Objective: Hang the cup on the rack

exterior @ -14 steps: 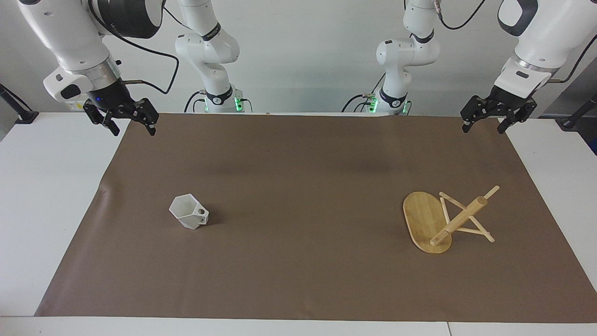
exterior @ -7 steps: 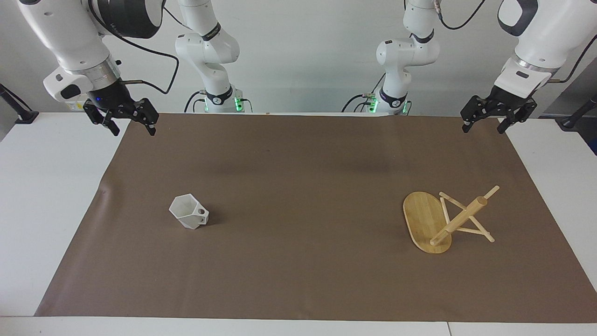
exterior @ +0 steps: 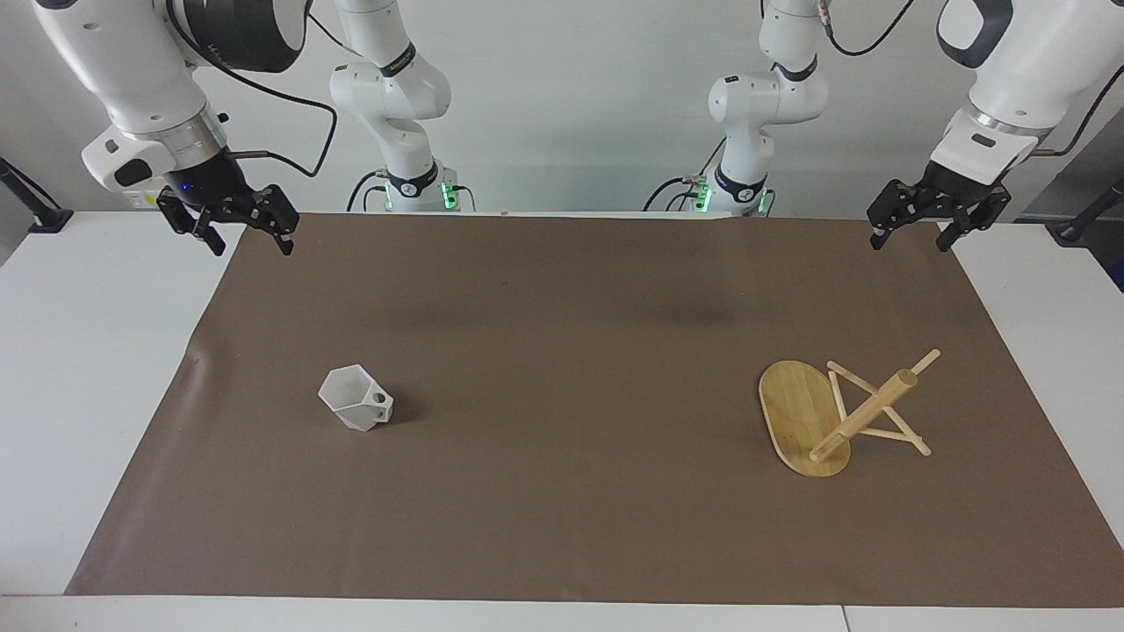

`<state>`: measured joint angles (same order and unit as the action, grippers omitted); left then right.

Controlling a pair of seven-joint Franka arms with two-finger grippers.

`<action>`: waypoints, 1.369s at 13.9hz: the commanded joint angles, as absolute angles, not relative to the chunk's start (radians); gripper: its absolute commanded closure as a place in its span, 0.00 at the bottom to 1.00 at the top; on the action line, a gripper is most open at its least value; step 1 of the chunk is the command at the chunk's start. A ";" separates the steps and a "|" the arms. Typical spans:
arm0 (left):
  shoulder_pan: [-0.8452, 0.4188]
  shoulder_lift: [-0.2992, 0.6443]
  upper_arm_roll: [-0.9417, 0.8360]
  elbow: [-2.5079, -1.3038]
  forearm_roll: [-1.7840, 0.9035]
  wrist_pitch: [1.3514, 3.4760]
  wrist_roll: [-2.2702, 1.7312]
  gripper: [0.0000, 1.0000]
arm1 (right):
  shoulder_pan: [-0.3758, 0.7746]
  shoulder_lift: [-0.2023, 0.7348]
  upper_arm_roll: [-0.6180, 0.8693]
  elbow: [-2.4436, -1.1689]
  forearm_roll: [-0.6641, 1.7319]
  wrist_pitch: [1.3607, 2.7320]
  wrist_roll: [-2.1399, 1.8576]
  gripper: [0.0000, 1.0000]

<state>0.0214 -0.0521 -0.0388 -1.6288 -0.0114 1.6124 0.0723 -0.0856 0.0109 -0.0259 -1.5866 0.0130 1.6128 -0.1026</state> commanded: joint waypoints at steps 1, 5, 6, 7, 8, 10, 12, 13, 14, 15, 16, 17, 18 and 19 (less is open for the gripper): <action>0.017 -0.071 -0.035 -1.646 0.008 1.612 0.066 0.00 | -0.095 -0.011 -0.020 -1.611 0.006 1.611 -0.115 0.00; 0.017 -0.071 -0.035 -1.646 0.008 1.612 0.064 0.00 | -0.095 -0.011 -0.020 -1.611 0.005 1.612 -0.118 0.00; 0.017 -0.071 -0.035 -1.646 0.008 1.612 0.064 0.00 | -0.095 -0.011 -0.018 -1.611 0.005 1.620 -0.121 0.00; 0.017 -0.071 -0.035 -1.646 0.008 1.612 0.064 0.00 | -0.094 -0.011 -0.017 -1.612 0.006 1.620 -0.121 0.00; 0.017 -0.071 -0.035 -1.646 0.008 1.612 0.064 0.00 | -0.094 -0.011 -0.014 -1.612 0.006 1.620 -0.120 0.00; 0.017 -0.071 -0.035 -1.646 0.008 1.612 0.064 0.00 | -0.094 -0.012 -0.014 -1.617 0.008 1.629 -0.120 0.00; 0.017 -0.071 -0.035 -1.646 0.008 1.612 0.066 0.00 | -0.094 -0.012 -0.014 -1.626 0.008 1.663 -0.120 0.00; 0.017 -0.071 -0.037 -1.646 0.008 1.612 0.066 0.00 | -0.094 -0.012 -0.014 -1.632 0.008 1.670 -0.121 0.00; 0.017 -0.071 -0.035 -1.646 0.008 1.612 0.064 0.00 | -0.094 -0.011 -0.014 -1.635 0.008 1.672 -0.121 0.00; 0.017 -0.071 -0.035 -1.646 0.008 1.612 0.064 0.00 | -0.094 -0.011 -0.014 -1.641 0.008 1.681 -0.120 0.00; 0.017 -0.071 -0.035 -1.646 0.008 1.612 0.064 0.00 | -0.095 -0.011 -0.014 -1.655 0.008 1.703 -0.121 0.00; 0.017 -0.071 -0.035 -1.646 0.008 1.612 0.064 0.00 | -0.097 -0.008 -0.015 -1.666 0.008 1.725 -0.123 0.00; 0.017 -0.071 -0.035 -1.646 0.008 1.611 0.064 0.00 | -0.097 0.000 -0.017 -1.686 0.008 1.758 -0.124 0.00; 0.017 -0.071 -0.035 -1.646 0.008 1.612 0.066 0.00 | -0.097 0.005 -0.017 -1.721 0.008 1.807 -0.123 0.00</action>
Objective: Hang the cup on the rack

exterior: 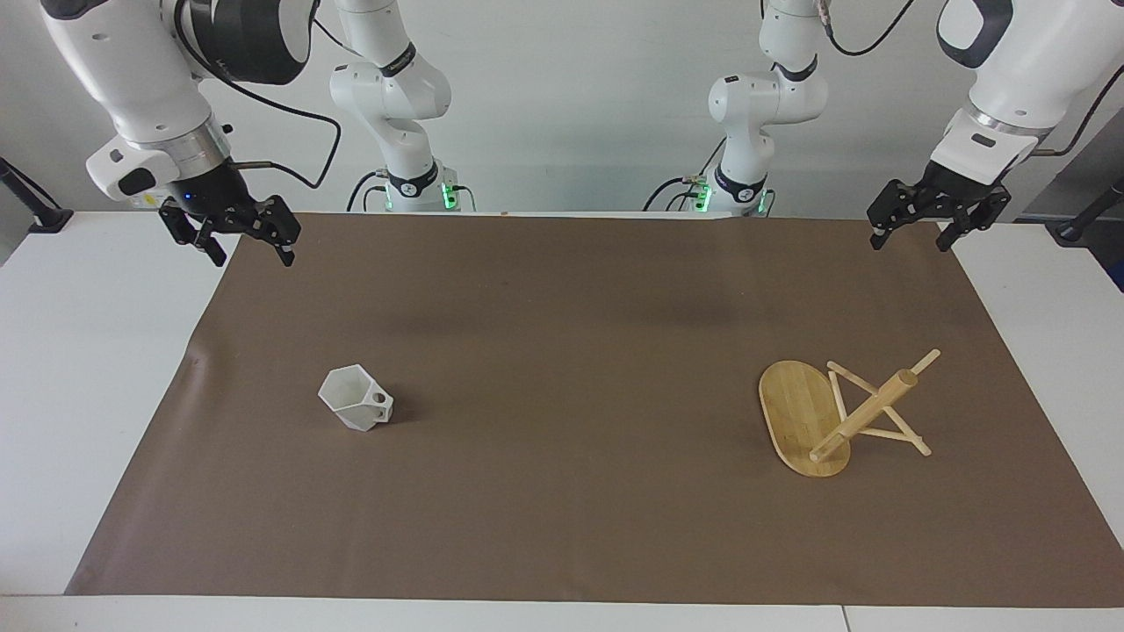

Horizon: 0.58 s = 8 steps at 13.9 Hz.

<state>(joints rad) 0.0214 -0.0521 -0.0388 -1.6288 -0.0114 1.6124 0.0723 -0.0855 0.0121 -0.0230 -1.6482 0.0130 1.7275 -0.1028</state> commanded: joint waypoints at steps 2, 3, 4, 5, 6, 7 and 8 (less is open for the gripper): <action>0.017 -0.071 -0.035 -1.646 0.008 1.612 0.066 0.00 | -0.095 0.021 -0.015 -1.791 0.008 1.926 -0.123 0.00; 0.017 -0.071 -0.035 -1.646 0.008 1.612 0.064 0.00 | -0.095 0.047 -0.015 -1.795 0.008 1.959 -0.121 0.00; 0.017 -0.071 -0.035 -1.646 0.008 1.611 0.066 0.00 | -0.095 0.076 -0.015 -1.795 0.008 1.985 -0.121 0.00; 0.017 -0.071 -0.037 -1.646 0.008 1.612 0.066 0.00 | -0.095 0.104 -0.015 -1.795 0.009 2.026 -0.117 0.00; 0.017 -0.071 -0.035 -1.646 0.008 1.612 0.064 0.00 | -0.095 0.135 -0.015 -1.795 0.009 2.061 -0.115 0.00; 0.017 -0.071 -0.035 -1.646 0.008 1.611 0.064 0.00 | -0.094 0.158 -0.015 -1.795 0.009 2.103 -0.114 0.00; 0.017 -0.071 -0.037 -1.646 0.008 1.611 0.064 0.00 | -0.094 0.178 -0.015 -1.795 0.009 2.130 -0.112 0.00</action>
<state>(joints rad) 0.0214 -0.0521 -0.0388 -1.6288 -0.0114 1.6124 0.0723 -0.0854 0.1427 -0.0230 -1.7946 0.0130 2.0759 -0.1029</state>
